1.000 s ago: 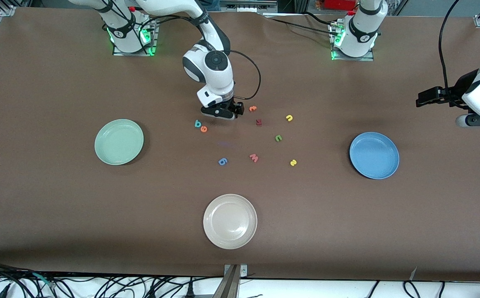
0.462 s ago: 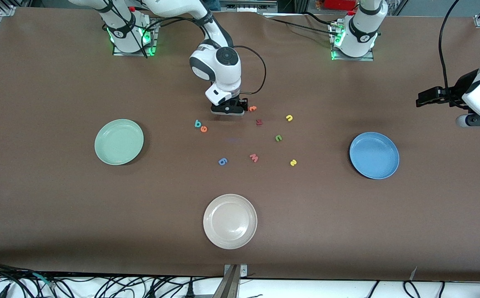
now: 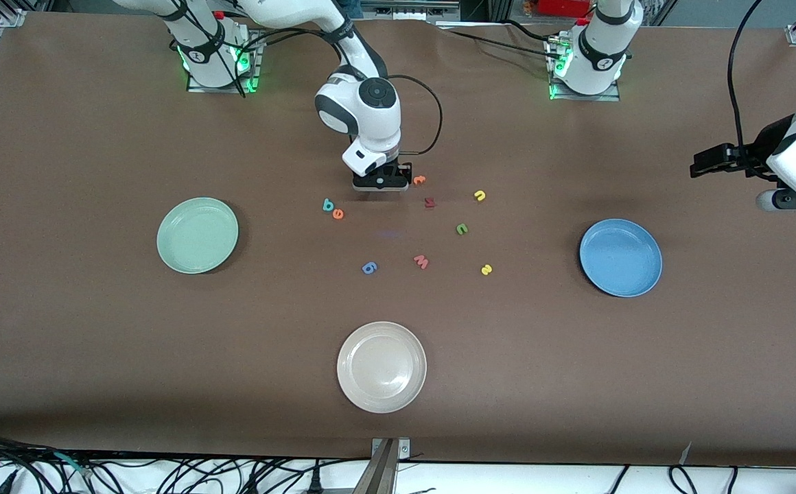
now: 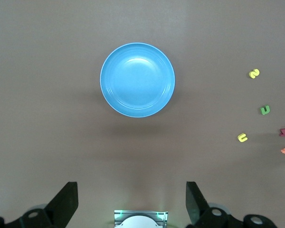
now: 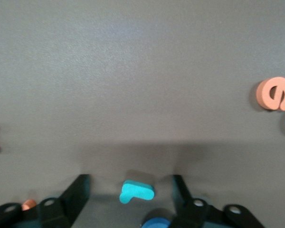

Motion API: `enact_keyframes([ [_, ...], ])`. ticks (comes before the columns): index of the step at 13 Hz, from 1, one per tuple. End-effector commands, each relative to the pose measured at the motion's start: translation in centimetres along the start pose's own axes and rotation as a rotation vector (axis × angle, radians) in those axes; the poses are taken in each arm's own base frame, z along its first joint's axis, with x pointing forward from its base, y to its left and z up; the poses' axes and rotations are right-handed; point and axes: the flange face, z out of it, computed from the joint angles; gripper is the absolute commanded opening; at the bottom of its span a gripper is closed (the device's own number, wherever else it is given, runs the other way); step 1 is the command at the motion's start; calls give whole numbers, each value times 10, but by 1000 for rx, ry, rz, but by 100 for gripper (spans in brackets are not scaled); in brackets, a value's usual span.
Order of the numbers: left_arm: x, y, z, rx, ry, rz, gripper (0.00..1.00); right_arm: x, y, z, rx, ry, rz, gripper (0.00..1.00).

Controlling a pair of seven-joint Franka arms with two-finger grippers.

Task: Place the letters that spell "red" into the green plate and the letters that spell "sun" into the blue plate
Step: 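Lower the right gripper and grasp the cyan letter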

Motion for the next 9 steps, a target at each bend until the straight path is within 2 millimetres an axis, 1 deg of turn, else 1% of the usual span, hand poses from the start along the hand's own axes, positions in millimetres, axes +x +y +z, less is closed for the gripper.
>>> enact_keyframes([
  [1,3,-4,-1,33,16,17,100,0,1,7,-28,-1,-22,53],
  [3,8,-5,5,32,8,16,100,-2,2,8,-45,-14,-17,53],
  [6,11,-6,8,32,8,16,100,-19,-1,11,-95,-57,-33,53],
  [7,11,-6,8,32,8,16,100,-19,0,12,-97,-58,-36,53],
  [9,14,-6,13,32,2,16,100,-12,-5,5,-80,-46,-33,53],
])
